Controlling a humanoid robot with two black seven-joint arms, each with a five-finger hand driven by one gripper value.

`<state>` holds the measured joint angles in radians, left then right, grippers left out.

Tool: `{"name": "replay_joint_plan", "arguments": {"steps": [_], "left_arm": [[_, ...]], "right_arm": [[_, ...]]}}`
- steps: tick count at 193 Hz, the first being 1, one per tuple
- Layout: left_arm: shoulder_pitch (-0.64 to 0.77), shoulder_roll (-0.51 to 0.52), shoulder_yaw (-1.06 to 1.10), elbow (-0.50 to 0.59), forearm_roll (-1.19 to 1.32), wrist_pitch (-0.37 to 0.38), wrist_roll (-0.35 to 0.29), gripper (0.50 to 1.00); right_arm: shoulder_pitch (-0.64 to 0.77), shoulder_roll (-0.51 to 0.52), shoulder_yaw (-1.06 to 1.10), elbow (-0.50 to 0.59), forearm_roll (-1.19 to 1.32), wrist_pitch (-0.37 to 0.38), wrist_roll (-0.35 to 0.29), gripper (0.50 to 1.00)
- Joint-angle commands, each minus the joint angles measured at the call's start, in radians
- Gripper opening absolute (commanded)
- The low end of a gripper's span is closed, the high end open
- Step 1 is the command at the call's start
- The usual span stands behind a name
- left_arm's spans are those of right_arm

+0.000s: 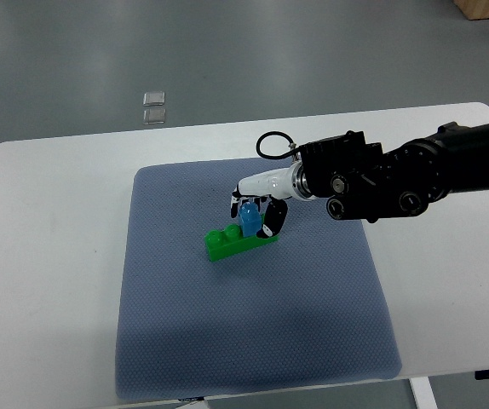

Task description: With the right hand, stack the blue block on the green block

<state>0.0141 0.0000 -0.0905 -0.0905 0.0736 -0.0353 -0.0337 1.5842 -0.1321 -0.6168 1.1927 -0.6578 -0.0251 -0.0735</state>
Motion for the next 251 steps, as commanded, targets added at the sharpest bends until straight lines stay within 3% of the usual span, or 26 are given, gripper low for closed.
{"name": "replay_joint_plan", "arguments": {"steps": [1,54,106,121,152,182,191,224,251], "left_arm": [[0.0,0.0,0.0,0.0,0.0,0.0,0.0,1.0],[0.001,0.0,0.0,0.0,0.0,0.0,0.0,1.0],[0.001,0.0,0.0,0.0,0.0,0.0,0.0,1.0],[0.001,0.0,0.0,0.0,0.0,0.0,0.0,1.0],[0.0,0.0,0.0,0.0,0.0,0.0,0.0,1.0],[0.0,0.0,0.0,0.0,0.0,0.0,0.0,1.0],[0.0,0.0,0.0,0.0,0.0,0.0,0.0,1.0],[0.001,0.0,0.0,0.0,0.0,0.0,0.0,1.0],[0.0,0.0,0.0,0.0,0.0,0.0,0.0,1.0]], "right_arm": [[0.002,-0.003,0.002,0.001,0.001,-0.001,0.0,0.789],[0.014,-0.023,0.014,0.002,0.004,0.004,0.0,0.795],[0.088,-0.115,0.123,0.01,0.017,0.117,-0.006,0.825],[0.099,-0.146,0.167,0.004,0.085,0.122,-0.008,0.856],[0.082,-0.175,0.284,-0.054,0.277,0.109,0.0,0.858],[-0.059,-0.178,0.49,-0.202,0.471,0.109,0.003,0.864],[-0.122,-0.178,0.595,-0.257,0.515,0.111,0.003,0.905],[-0.305,-0.149,0.904,-0.406,0.55,0.128,0.003,0.911],[-0.447,-0.049,1.111,-0.489,0.589,0.129,0.018,0.915]]}}
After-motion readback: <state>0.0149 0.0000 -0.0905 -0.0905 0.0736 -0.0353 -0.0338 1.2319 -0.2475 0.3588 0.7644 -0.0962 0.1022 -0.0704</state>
